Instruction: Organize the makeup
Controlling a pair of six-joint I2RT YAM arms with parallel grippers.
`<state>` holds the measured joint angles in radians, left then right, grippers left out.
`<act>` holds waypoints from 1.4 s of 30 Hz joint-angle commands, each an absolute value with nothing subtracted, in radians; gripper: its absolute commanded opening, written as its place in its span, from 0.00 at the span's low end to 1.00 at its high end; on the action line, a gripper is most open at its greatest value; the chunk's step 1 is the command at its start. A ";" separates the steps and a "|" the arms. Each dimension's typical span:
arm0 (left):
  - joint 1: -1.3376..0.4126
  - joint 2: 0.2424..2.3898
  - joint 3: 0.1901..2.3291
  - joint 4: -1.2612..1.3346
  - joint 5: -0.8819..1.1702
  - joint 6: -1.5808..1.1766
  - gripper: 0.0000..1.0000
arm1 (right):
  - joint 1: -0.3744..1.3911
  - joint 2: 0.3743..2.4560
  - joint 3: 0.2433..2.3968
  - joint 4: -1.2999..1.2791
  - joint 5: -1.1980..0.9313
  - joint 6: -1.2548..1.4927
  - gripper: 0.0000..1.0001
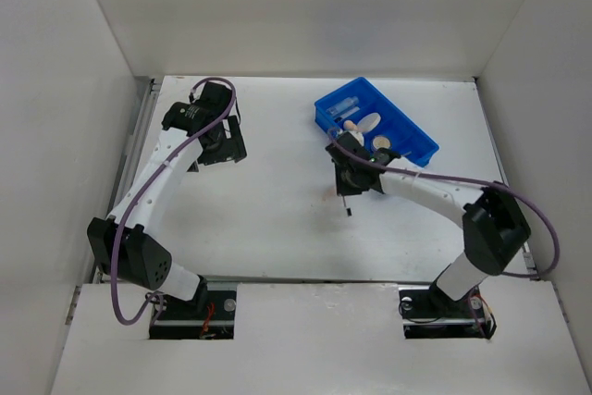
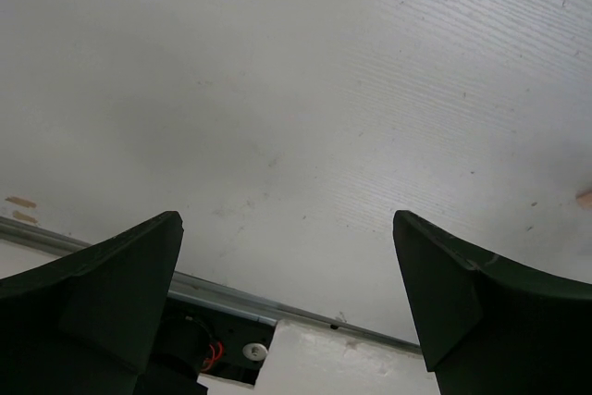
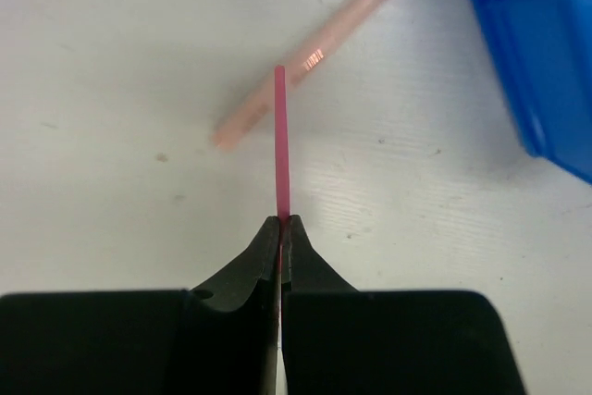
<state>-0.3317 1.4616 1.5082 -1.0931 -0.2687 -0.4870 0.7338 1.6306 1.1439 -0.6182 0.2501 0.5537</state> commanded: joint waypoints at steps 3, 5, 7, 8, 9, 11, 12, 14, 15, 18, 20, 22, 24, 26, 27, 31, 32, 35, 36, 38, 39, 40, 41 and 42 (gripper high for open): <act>-0.327 1.457 1.555 -1.108 -0.279 -0.483 0.96 | 0.643 1.502 1.291 -0.689 0.342 0.635 0.00; -0.327 1.457 1.555 -1.108 -0.279 -0.483 0.96 | 0.580 1.490 1.292 -0.675 0.331 0.685 0.00; -0.327 1.448 1.555 -1.108 -0.279 -0.483 0.96 | 0.474 1.480 1.281 -0.637 0.296 0.716 0.00; -0.327 1.448 1.555 -1.108 -0.279 -0.483 0.96 | 0.442 1.470 1.281 -0.623 0.284 0.753 0.00; -0.327 1.448 1.555 -1.108 -0.279 -0.483 0.96 | 0.383 1.470 1.270 -0.591 0.275 0.770 0.00; -0.327 1.448 1.555 -1.117 -0.279 -0.483 0.96 | 0.324 1.470 1.261 -0.568 0.261 0.796 0.00; -0.327 1.448 1.555 -1.117 -0.279 -0.483 0.96 | 0.298 1.479 1.261 -0.546 0.246 0.805 0.00; -0.327 1.448 1.555 -1.117 -0.279 -0.483 0.96 | 0.229 1.499 1.252 -0.537 0.236 0.828 0.00; -0.327 1.448 1.555 -1.117 -0.279 -0.483 0.96 | 0.207 1.520 1.252 -0.513 0.227 0.837 0.00; -0.327 1.448 1.555 -1.117 -0.279 -0.483 0.96 | 0.150 1.566 1.252 -0.483 0.180 0.848 0.00; -0.327 1.448 1.555 -1.117 -0.279 -0.483 0.96 | 0.132 1.589 1.261 -0.483 0.179 0.862 0.00; -0.327 1.448 1.555 -1.117 -0.279 -0.483 0.96 | 0.132 1.605 1.272 -0.483 0.205 0.871 0.08; -0.327 1.439 1.555 -1.117 -0.279 -0.483 0.96 | 0.123 1.615 1.282 -0.494 0.230 0.871 0.14; -0.327 1.439 1.555 -1.117 -0.279 -0.483 0.96 | 0.123 1.624 1.292 -0.503 0.241 0.871 0.24; -0.327 1.439 1.555 -1.117 -0.279 -0.483 0.96 | 0.123 1.624 1.292 -0.503 0.241 0.862 0.29; -0.327 1.439 1.555 -1.117 -0.279 -0.483 0.96 | 0.123 1.594 1.301 -0.503 0.241 0.825 0.42; -0.327 1.448 1.555 -1.117 -0.279 -0.483 0.96 | 0.133 1.570 1.301 -0.503 0.241 0.825 0.43; -0.327 1.448 1.555 -1.117 -0.279 -0.483 0.96 | 0.202 1.507 1.301 -0.514 0.264 0.769 0.43; -0.327 1.448 1.555 -1.117 -0.279 -0.483 0.96 | 0.236 1.496 1.301 -0.514 0.273 0.753 0.43; -0.327 1.448 1.555 -1.108 -0.279 -0.483 0.96 | 0.360 1.485 1.301 -0.555 0.313 0.741 0.43; -0.327 1.459 1.555 -1.108 -0.279 -0.483 0.96 | 0.400 1.494 1.301 -0.570 0.322 0.741 0.43; -0.327 1.459 1.555 -1.108 -0.279 -0.483 0.96 | 0.437 1.503 1.290 -0.603 0.322 0.782 0.43; -0.327 1.459 1.555 -1.108 -0.279 -0.483 0.96 | 0.492 1.525 1.279 -0.617 0.322 0.805 0.54; -0.327 1.459 1.555 -1.108 -0.279 -0.483 0.96 | 0.517 1.525 1.267 -0.617 0.322 0.828 0.70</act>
<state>-0.3317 1.4620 1.5204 -1.0931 -0.2691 -0.4870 0.4313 1.5150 1.2690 -0.5507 0.2951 0.7944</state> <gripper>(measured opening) 0.960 0.644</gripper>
